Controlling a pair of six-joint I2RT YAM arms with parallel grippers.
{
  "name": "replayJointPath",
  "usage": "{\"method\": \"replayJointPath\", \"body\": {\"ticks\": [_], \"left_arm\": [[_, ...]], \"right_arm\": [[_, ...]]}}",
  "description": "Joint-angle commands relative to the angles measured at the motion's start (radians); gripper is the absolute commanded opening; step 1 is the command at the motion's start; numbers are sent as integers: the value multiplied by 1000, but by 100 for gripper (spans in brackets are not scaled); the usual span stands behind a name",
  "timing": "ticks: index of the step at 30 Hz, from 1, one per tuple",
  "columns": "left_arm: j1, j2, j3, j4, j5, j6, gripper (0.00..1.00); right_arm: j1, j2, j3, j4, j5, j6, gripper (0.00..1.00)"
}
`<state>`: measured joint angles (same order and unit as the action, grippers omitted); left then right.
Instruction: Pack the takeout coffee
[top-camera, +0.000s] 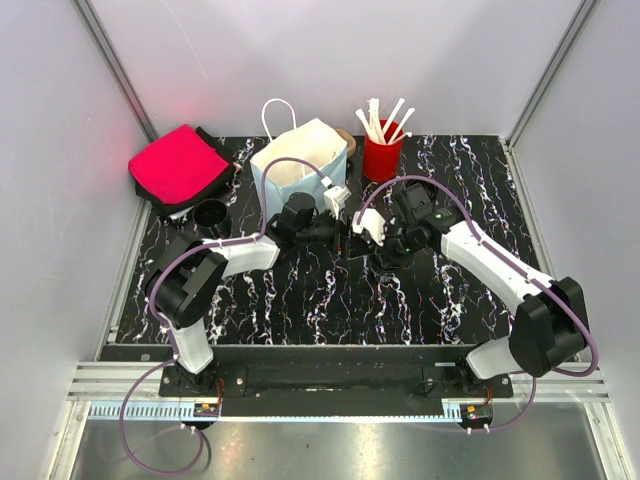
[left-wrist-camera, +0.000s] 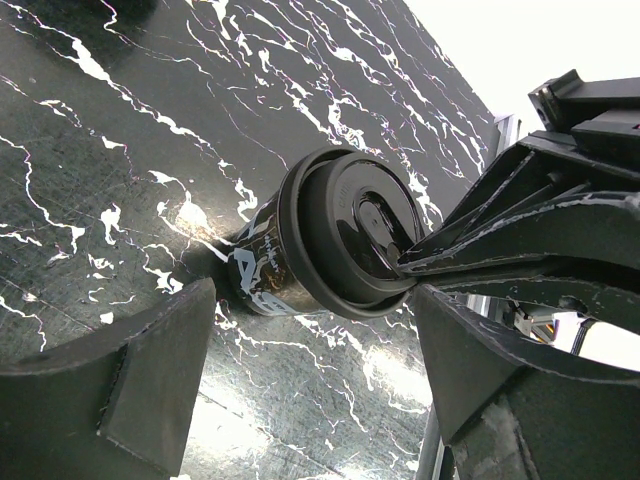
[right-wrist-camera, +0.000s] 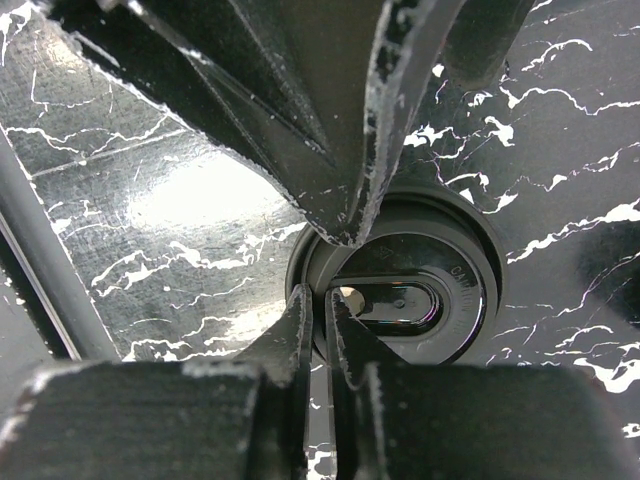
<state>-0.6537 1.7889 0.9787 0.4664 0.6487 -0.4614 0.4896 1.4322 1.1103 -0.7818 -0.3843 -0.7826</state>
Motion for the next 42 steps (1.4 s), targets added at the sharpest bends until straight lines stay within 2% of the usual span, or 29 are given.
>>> {"method": "replayJointPath", "body": {"ticks": [1,3,14,23,29,33,42], "left_arm": [[-1,-3,0,54,17,-2,83],[-1,-3,2,54,17,-2,83],[-1,18,18,35,20,0,83],[-7,75,100,-18,43,-8,84],[-7,107,149,-20,98,-52,85],[-11,142,192,-29,120,-71,85],[-21,155,181,-28,106,-72,83]], "right_arm": [[-5,-7,3,9,-10,11,15],[-5,-19,5,10,-11,13,23],[-3,-73,52,-19,-18,19,40],[-13,-193,98,-47,33,63,67],[-101,-188,73,-34,36,126,70],[-189,-187,33,-13,-14,157,71],[-249,-230,-13,16,-61,203,71]]}}
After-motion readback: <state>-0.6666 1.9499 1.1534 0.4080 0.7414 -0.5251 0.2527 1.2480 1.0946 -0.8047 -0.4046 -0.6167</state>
